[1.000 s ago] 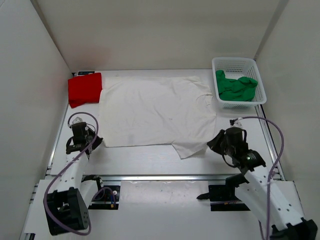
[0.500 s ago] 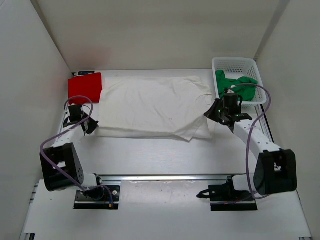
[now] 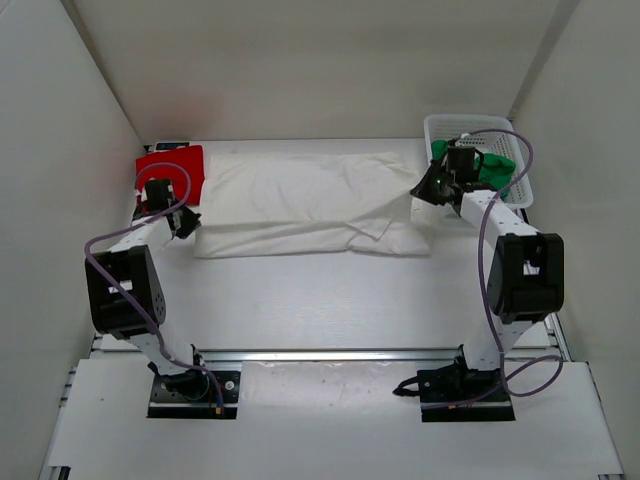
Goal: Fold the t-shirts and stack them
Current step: Fold the flattened tshirt in 1/3 of the way
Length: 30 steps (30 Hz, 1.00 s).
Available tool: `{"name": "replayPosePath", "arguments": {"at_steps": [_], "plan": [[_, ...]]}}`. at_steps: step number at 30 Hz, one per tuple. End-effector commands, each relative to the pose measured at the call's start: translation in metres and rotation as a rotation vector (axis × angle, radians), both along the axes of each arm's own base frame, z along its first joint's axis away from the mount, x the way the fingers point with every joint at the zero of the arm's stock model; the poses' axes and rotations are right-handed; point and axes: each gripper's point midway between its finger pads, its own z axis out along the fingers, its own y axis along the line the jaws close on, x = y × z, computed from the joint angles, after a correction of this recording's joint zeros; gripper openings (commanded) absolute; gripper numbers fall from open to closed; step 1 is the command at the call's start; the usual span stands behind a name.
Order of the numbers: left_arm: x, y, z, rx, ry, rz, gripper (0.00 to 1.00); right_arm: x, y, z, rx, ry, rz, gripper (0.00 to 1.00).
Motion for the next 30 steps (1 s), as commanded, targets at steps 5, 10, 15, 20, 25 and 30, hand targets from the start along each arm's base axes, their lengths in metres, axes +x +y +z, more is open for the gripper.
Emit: {"name": "replayPosePath", "arguments": {"at_steps": [5,10,15,20,25,30], "plan": [[0.026,0.016,-0.003,0.050,0.004,0.038,0.00,0.051,-0.001,0.008,-0.031,-0.053,0.024,0.00],[0.028,0.015,-0.015,0.033,0.032,0.031,0.06,0.069,0.011,-0.013,-0.058,0.014,0.051,0.01],[0.024,0.027,0.030,0.054,-0.080,0.054,0.37,0.076,0.011,0.010,-0.092,-0.033,0.023,0.14],[-0.013,0.029,0.046,0.045,-0.129,0.092,0.46,0.040,0.016,0.038,-0.071,-0.080,0.003,0.47],[-0.058,0.003,-0.002,-0.094,-0.098,0.084,0.43,-0.021,0.033,0.038,-0.008,-0.156,0.026,0.39],[-0.078,-0.006,-0.040,-0.211,-0.050,0.132,0.42,-0.073,0.031,0.015,0.023,-0.138,0.037,0.06]]}}
